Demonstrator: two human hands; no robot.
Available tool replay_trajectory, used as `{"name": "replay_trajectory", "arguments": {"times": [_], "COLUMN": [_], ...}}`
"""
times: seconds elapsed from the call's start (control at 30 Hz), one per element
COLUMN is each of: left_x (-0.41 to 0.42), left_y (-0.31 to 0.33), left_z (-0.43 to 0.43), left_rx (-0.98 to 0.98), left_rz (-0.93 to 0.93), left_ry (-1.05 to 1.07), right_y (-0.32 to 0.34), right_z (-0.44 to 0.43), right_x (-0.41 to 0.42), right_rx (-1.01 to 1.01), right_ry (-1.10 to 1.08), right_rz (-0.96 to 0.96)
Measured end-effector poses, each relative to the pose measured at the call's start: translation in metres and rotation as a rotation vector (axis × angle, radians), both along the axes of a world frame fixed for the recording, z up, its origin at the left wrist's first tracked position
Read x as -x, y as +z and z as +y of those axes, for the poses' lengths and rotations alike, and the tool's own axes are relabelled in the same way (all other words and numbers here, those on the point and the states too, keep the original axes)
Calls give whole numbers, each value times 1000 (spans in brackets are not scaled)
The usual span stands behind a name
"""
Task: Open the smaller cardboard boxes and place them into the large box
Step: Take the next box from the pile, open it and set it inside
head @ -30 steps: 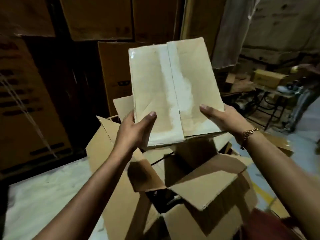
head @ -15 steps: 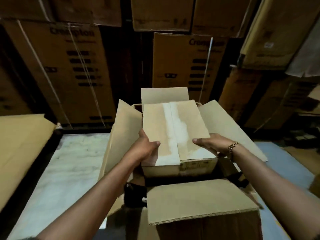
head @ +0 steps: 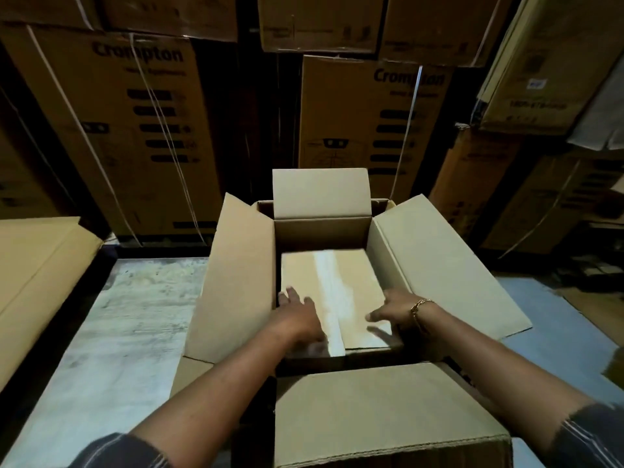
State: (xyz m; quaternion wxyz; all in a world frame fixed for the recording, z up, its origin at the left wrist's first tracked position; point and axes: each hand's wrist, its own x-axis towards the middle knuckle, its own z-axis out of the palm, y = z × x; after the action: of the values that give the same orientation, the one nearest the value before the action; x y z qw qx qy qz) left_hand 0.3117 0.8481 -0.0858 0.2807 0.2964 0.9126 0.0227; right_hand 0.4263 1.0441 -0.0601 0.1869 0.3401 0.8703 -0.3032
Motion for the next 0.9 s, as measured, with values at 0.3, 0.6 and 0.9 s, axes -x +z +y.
{"name": "replay_trajectory", "arguments": {"times": [0.3,0.6,0.9], "left_x": [-5,-15,-21], "left_y": [-30,-24,-32], "left_z": [11,7,12], "left_rx": [154,244,105], "left_rz": [2,94,266], "left_ry": [-95,-183,-105], "right_y": [-31,-50,3], "right_z": [-32,-53,-35], "right_x": [26,47,43], "right_rx": [-246,-467,-411], "right_ry": [249,219,258], "right_rz": [-208,-221,47]}}
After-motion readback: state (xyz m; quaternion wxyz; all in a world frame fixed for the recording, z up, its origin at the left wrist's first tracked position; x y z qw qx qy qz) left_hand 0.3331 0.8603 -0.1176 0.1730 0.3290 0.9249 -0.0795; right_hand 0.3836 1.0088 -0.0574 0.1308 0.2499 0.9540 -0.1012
